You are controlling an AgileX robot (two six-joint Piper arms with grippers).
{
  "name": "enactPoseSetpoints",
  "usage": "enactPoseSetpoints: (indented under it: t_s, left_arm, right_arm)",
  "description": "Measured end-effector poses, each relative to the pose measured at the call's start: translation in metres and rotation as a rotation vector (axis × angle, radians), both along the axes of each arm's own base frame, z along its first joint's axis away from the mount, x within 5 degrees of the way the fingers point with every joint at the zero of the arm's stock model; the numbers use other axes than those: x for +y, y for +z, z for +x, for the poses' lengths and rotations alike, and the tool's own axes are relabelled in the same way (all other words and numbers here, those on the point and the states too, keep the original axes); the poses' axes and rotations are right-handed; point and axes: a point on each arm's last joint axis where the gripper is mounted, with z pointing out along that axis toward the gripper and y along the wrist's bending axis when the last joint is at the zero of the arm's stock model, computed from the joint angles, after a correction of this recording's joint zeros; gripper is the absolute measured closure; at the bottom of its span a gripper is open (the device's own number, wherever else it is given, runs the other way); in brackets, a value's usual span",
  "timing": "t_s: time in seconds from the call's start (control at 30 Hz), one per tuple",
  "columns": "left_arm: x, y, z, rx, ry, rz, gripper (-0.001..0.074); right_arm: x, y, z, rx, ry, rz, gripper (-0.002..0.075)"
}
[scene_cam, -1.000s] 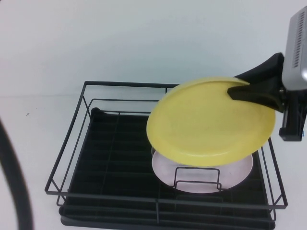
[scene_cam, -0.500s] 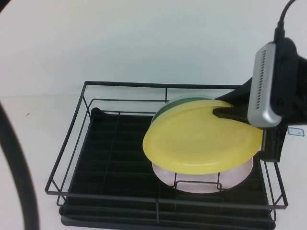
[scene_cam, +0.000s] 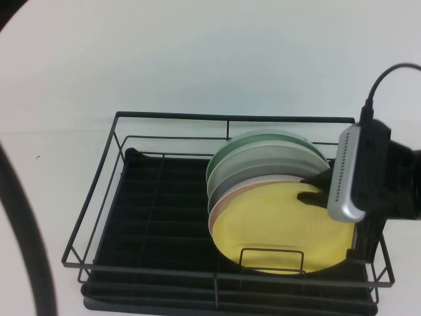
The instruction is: Place plate on rack
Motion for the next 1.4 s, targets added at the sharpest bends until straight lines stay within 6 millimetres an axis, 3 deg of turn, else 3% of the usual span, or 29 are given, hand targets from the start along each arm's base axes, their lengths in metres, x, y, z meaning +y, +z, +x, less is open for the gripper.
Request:
enactPoseSetpoints:
  t_s: [0.1,0.33,0.4,0.53,0.7,0.8,0.9,1.0,1.13,1.2,1.3,1.4]
  left_arm:
    - [0.0,0.0,-0.001,-0.001,-0.001,0.0,0.0128]
    - [0.0,0.0,-0.002,-0.003,-0.005,0.006,0.0129]
    - [0.0,0.0,-0.002,-0.002,-0.007,0.007,0.0129]
    - [-0.001,-0.001,-0.003,0.006,-0.02,0.016,0.0143]
    - [-0.002,-0.003,-0.004,0.008,-0.029,0.053,0.027]
    - [0.0,-0.004,-0.008,-0.012,-0.012,0.095,0.0397]
    - [0.004,-0.003,-0.013,-0.045,0.013,0.134,0.0566]
    - [0.009,-0.004,-0.022,-0.086,0.045,0.201,0.0733]
    - [0.019,-0.006,-0.047,-0.122,0.07,0.303,0.0734]
    - [0.025,-0.009,-0.061,-0.088,0.088,0.294,0.0734]
    - [0.043,-0.013,-0.076,-0.016,0.224,0.251,0.0734]
    - [0.065,-0.024,-0.067,0.043,0.477,0.213,0.0734]
  right_arm:
    - [0.002,-0.009,0.003,0.02,-0.014,0.024,0.0633]
    - [0.006,-0.006,0.004,0.003,-0.018,0.083,0.0603]
    - [0.007,-0.005,0.005,0.012,-0.031,0.105,0.0545]
    - [0.007,-0.003,0.006,0.037,-0.067,0.148,0.0337]
    - [0.007,0.0,0.004,0.032,-0.071,0.162,0.0267]
    - [0.004,0.021,-0.007,-0.007,-0.06,0.23,0.0268]
    - [-0.003,0.06,-0.026,-0.112,-0.053,0.325,0.0312]
    - [-0.016,0.111,-0.053,-0.277,-0.054,0.436,0.0415]
    - [-0.048,0.18,-0.111,-0.544,-0.105,0.596,0.0631]
    - [-0.068,0.202,-0.141,-0.635,-0.165,0.692,0.0686]
    - [-0.098,0.217,-0.188,-0.716,-0.25,0.856,0.0715]
    - [-0.115,0.206,-0.219,-0.736,-0.266,0.934,0.0723]
